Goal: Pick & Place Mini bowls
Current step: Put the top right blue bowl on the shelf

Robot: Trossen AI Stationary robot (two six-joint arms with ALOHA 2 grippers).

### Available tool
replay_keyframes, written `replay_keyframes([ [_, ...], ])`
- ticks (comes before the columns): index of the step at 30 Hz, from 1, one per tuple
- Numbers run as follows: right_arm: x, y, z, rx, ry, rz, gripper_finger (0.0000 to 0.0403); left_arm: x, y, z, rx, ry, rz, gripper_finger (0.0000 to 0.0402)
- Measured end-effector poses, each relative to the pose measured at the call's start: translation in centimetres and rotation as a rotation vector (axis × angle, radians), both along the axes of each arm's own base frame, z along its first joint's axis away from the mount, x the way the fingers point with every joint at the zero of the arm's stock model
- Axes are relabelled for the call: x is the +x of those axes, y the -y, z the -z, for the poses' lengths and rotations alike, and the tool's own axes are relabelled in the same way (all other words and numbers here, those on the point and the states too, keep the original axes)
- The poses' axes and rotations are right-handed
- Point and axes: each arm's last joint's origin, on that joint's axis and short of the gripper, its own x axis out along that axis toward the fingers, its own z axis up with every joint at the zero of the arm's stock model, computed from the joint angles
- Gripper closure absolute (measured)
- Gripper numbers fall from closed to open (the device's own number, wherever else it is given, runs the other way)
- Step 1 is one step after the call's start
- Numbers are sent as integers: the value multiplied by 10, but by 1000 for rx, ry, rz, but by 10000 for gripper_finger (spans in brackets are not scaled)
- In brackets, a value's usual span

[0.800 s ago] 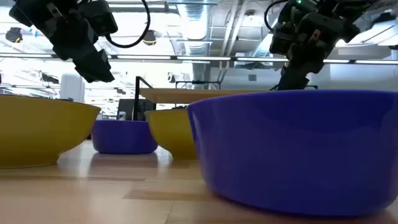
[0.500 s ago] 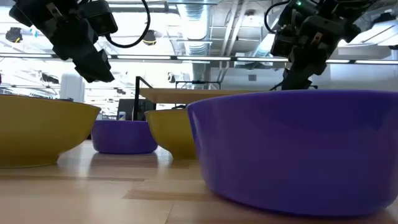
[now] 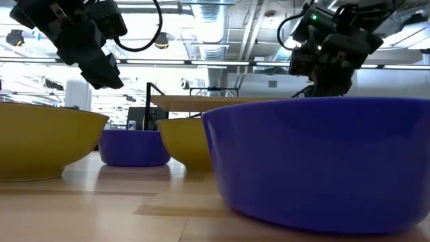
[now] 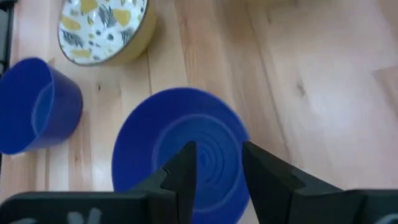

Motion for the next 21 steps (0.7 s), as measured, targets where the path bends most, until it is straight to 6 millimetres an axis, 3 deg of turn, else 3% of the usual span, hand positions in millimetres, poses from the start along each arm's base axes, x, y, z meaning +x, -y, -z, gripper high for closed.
replay_keyframes([
  [8,6,-5,16,10,-70,-24,284,0,0,0,0,0,0,258],
  [21,6,-4,16,-6,-76,-13,284,0,0,0,-1,0,-1,258],
])
